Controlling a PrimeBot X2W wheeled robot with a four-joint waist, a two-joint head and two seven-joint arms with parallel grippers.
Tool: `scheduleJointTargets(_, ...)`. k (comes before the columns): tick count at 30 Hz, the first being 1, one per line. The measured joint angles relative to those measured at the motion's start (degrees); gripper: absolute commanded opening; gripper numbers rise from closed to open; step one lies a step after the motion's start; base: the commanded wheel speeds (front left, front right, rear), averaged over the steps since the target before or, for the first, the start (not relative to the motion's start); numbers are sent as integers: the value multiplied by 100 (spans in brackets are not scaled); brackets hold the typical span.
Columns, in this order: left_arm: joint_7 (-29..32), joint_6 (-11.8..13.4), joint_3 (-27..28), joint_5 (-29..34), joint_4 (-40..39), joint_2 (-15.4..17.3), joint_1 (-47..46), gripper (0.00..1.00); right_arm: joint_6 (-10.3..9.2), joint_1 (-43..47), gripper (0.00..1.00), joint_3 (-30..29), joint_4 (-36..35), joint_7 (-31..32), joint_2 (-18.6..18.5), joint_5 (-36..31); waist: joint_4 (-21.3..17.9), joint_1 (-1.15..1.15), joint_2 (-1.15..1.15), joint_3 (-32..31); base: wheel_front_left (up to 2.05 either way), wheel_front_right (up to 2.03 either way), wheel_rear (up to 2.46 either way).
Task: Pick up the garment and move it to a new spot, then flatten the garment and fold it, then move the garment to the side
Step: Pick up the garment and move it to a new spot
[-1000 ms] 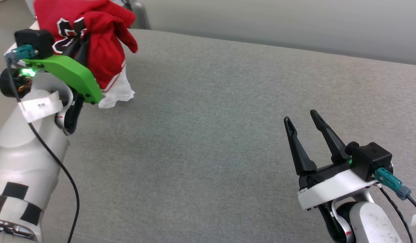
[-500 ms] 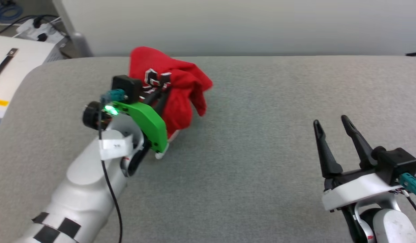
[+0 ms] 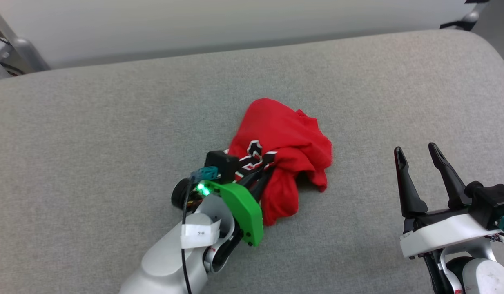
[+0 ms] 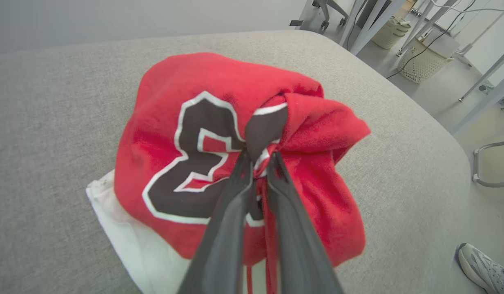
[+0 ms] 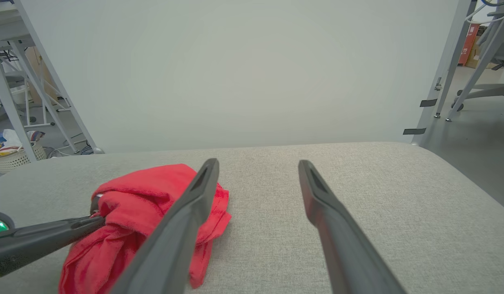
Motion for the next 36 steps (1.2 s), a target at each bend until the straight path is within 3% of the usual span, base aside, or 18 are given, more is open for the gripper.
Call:
scheduleJointTargets(9, -169, 59, -15, -169, 200, 36, 358, 0, 0, -38, 100, -41, 77, -98, 44, 14, -43, 1, 0, 440, 0, 0, 0)
scheduleJointTargets(10, -216, 57, -26, -154, 209, 16, 358, 15, 0, -55, 100, -42, 88, -100, 48, 14, -14, 0, 0, 455, 0, 0, 0)
scheduleJointTargets(11, -267, 57, -36, -145, 222, 0, 358, 38, 0, -80, 100, -33, 97, -103, 54, 14, 20, 0, 0, 463, 0, 0, 0)
scheduleJointTargets(12, -300, 55, -53, -132, 226, -12, 358, 100, 0, -97, 100, -31, 104, -103, 56, 13, 48, 0, 0, 463, 0, 0, 0)
scheduleJointTargets(16, -452, 93, -137, 44, 293, -30, 357, 100, 0, -115, 100, -35, 180, -100, 32, -49, 176, 0, 0, 370, 0, 0, 0)
scheduleJointTargets(22, -890, 361, -14, 293, 27, 10, 359, 100, 0, -114, 100, -55, 271, -87, 5, -96, 330, 0, 0, 88, 0, 0, 0)
scheduleJointTargets(31, -1000, 894, 1158, 724, -1169, 275, 838, 100, 0, 27, 100, -118, 337, 8, -3, -94, 656, 0, 0, -305, 0, 0, 0)
scheduleJointTargets(36, -1000, 1016, 1724, 992, -1568, 432, 1271, 100, 0, 94, 100, -135, 344, 65, -4, -92, 818, 0, 0, -437, 0, 0, 0)
